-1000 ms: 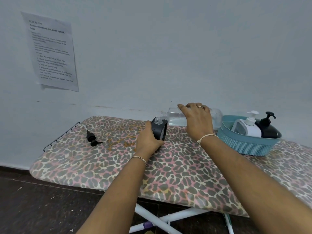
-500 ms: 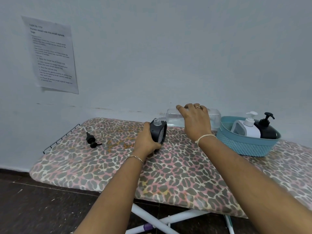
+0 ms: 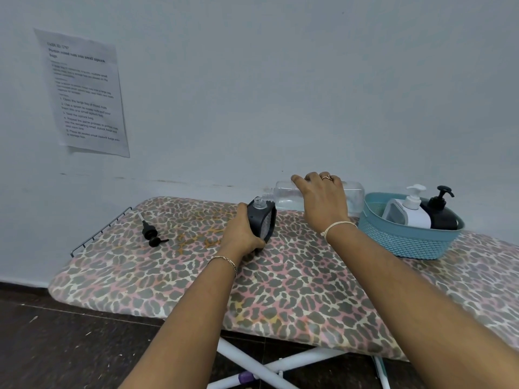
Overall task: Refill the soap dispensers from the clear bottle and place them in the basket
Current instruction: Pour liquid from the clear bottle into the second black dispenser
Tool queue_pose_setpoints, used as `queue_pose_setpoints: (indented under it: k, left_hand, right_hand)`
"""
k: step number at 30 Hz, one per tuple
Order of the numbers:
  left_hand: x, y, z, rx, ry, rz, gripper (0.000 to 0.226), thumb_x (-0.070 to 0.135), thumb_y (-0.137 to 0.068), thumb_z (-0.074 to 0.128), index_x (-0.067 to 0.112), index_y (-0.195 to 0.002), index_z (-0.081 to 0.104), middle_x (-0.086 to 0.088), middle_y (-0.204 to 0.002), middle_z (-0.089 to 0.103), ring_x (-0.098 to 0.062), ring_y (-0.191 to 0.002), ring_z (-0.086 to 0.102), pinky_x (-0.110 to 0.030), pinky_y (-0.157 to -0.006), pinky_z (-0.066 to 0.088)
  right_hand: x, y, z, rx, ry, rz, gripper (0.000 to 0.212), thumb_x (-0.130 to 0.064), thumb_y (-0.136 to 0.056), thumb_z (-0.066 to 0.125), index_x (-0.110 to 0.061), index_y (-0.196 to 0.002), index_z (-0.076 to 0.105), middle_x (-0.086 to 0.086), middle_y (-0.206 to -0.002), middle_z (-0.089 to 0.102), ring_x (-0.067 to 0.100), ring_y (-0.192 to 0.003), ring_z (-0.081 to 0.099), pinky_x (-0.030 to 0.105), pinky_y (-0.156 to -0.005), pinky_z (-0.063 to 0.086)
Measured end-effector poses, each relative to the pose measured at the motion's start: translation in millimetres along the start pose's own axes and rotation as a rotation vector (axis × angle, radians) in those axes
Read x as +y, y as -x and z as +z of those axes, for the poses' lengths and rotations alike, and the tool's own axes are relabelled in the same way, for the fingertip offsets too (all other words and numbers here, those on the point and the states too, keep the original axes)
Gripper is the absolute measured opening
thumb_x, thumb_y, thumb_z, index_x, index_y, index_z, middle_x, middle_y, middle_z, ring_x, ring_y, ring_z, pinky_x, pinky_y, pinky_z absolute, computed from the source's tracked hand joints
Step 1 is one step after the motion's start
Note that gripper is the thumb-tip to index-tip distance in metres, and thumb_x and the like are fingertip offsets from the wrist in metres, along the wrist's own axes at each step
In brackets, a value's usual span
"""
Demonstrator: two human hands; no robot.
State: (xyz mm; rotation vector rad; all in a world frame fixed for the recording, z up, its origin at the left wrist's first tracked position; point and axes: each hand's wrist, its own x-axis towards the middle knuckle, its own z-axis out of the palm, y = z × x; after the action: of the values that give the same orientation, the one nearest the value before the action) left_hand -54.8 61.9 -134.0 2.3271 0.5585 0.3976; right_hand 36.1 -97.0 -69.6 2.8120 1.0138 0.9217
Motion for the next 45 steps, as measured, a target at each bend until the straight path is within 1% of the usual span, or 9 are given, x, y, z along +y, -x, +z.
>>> queue_pose_setpoints:
  k: [4,8,15,19,22,27,33,41,45]
  left_hand:
    - [0.1,-0.6,-1.4,-0.017,-0.006,-0.015,0.073,0.011,-0.061,0.085,0.017,-0.112,0.032,-0.009,-0.117,0.054,-0.026,-0.087,0.055,-0.036,-0.065,0.051]
    - [0.5,-0.9,-2.4,-0.022,-0.025,-0.033,0.074,0.013,-0.061,0.085,0.018,-0.113,0.032,-0.008,-0.115,0.055,-0.027,-0.088,0.056,-0.042,-0.072,0.056]
    - [2.3,-0.7,-4.4,-0.032,-0.048,-0.043,0.075,0.013,-0.061,0.085,0.017,-0.113,0.031,-0.008,-0.115,0.054,-0.027,-0.087,0.054,-0.042,-0.073,0.055]
    - [2.4,-0.2,-5.8,-0.044,-0.019,-0.038,0.074,0.010,-0.062,0.085,0.016,-0.112,0.031,-0.008,-0.115,0.053,-0.027,-0.087,0.053,-0.036,-0.068,0.050]
    - [3.1,0.0,-7.8,-0.053,0.007,-0.036,0.073,0.009,-0.062,0.085,0.015,-0.112,0.032,-0.007,-0.114,0.051,-0.025,-0.089,0.052,-0.034,-0.069,0.048]
    - [2.6,-0.6,-11.1,-0.077,0.006,-0.036,0.074,0.008,-0.061,0.086,0.014,-0.111,0.033,-0.007,-0.114,0.050,-0.027,-0.093,0.052,-0.038,-0.074,0.051]
    - [3.8,-0.6,-12.4,-0.079,-0.009,-0.046,0.074,0.009,-0.061,0.087,0.015,-0.110,0.032,-0.005,-0.110,0.049,-0.028,-0.093,0.052,-0.037,-0.075,0.050]
    - [2.7,-2.2,-13.9,-0.088,0.014,-0.043,0.076,0.006,-0.059,0.087,0.013,-0.114,0.035,-0.007,-0.114,0.051,-0.029,-0.099,0.054,-0.040,-0.080,0.052]
    - [1.4,-2.8,-14.8,-0.093,0.027,-0.038,0.077,0.005,-0.058,0.087,0.012,-0.115,0.035,-0.009,-0.116,0.052,-0.032,-0.103,0.056,-0.045,-0.084,0.053]
  right_hand:
    - [-1.1,0.3,-2.9,-0.002,0.010,-0.001,0.063,-0.004,-0.082,0.054,-0.025,-0.139,0.038,0.006,-0.120,0.056,0.028,-0.109,0.052,0.037,-0.097,0.033]
    - [-1.7,0.2,-6.4,-0.021,0.017,-0.005,0.064,-0.005,-0.080,0.056,-0.025,-0.138,0.038,0.006,-0.118,0.056,0.027,-0.108,0.052,0.037,-0.096,0.034]
    - [-3.1,-0.6,-8.9,-0.030,0.032,-0.007,0.063,-0.007,-0.080,0.058,-0.025,-0.137,0.038,0.006,-0.117,0.056,0.028,-0.107,0.052,0.037,-0.095,0.036]
    - [-4.2,-1.3,-10.2,-0.026,0.043,-0.011,0.062,-0.006,-0.080,0.057,-0.025,-0.136,0.039,0.006,-0.116,0.057,0.028,-0.107,0.053,0.036,-0.093,0.036]
    - [-4.7,-1.9,-10.5,-0.027,0.043,-0.010,0.061,-0.006,-0.080,0.057,-0.025,-0.136,0.040,0.006,-0.116,0.057,0.028,-0.106,0.053,0.036,-0.093,0.036]
    - [-6.2,-2.5,-10.8,-0.036,0.048,-0.007,0.059,-0.007,-0.080,0.058,-0.024,-0.134,0.041,0.006,-0.114,0.056,0.028,-0.106,0.053,0.036,-0.093,0.036]
    - [-6.3,-3.2,-10.6,-0.039,0.053,-0.003,0.056,-0.008,-0.081,0.058,-0.024,-0.132,0.042,0.006,-0.113,0.056,0.028,-0.105,0.053,0.036,-0.092,0.036]
    - [-7.0,-5.0,-12.5,-0.045,0.068,-0.014,0.055,-0.007,-0.080,0.057,-0.024,-0.131,0.043,0.006,-0.111,0.056,0.027,-0.104,0.053,0.036,-0.091,0.036]
    - [-7.5,-5.5,-12.8,-0.051,0.069,-0.014,0.055,-0.008,-0.080,0.057,-0.024,-0.131,0.043,0.006,-0.111,0.055,0.027,-0.103,0.053,0.036,-0.091,0.036]
